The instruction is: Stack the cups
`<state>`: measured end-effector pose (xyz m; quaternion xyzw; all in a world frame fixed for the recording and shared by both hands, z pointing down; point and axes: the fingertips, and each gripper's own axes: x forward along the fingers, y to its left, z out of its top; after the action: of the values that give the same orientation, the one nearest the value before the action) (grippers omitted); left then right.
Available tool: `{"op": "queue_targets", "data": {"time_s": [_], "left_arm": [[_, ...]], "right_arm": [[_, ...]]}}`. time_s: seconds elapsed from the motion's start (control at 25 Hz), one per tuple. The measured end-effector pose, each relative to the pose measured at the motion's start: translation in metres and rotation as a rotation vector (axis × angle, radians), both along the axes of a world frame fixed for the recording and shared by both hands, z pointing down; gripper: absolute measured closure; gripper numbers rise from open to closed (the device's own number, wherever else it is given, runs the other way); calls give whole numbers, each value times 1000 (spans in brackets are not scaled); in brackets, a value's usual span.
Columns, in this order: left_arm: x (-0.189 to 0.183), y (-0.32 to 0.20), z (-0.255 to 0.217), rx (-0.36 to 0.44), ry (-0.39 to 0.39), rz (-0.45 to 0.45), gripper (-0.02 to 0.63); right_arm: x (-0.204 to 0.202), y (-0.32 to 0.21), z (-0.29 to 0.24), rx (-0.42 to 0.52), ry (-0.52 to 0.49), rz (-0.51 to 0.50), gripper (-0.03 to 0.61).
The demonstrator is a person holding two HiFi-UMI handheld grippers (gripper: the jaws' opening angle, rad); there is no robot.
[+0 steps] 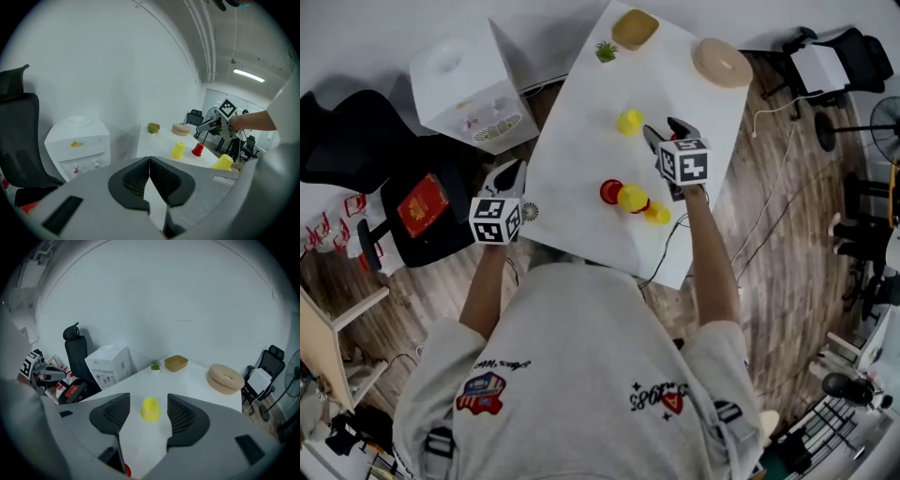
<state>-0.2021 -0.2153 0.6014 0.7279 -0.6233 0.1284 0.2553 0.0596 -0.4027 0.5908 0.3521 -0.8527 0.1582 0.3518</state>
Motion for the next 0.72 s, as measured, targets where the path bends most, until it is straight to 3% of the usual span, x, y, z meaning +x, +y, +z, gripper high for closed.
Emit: {"op": "queue_targets", "data": {"time_s": [0.32, 0.72], "left_arm": [[-4, 9, 12, -40, -10, -50, 607], [-12, 21, 15, -61, -21, -84, 607]], "right_arm": [[-28, -18, 59, -57, 38, -43, 324], [-36, -29, 100, -79, 111, -14, 324]]}}
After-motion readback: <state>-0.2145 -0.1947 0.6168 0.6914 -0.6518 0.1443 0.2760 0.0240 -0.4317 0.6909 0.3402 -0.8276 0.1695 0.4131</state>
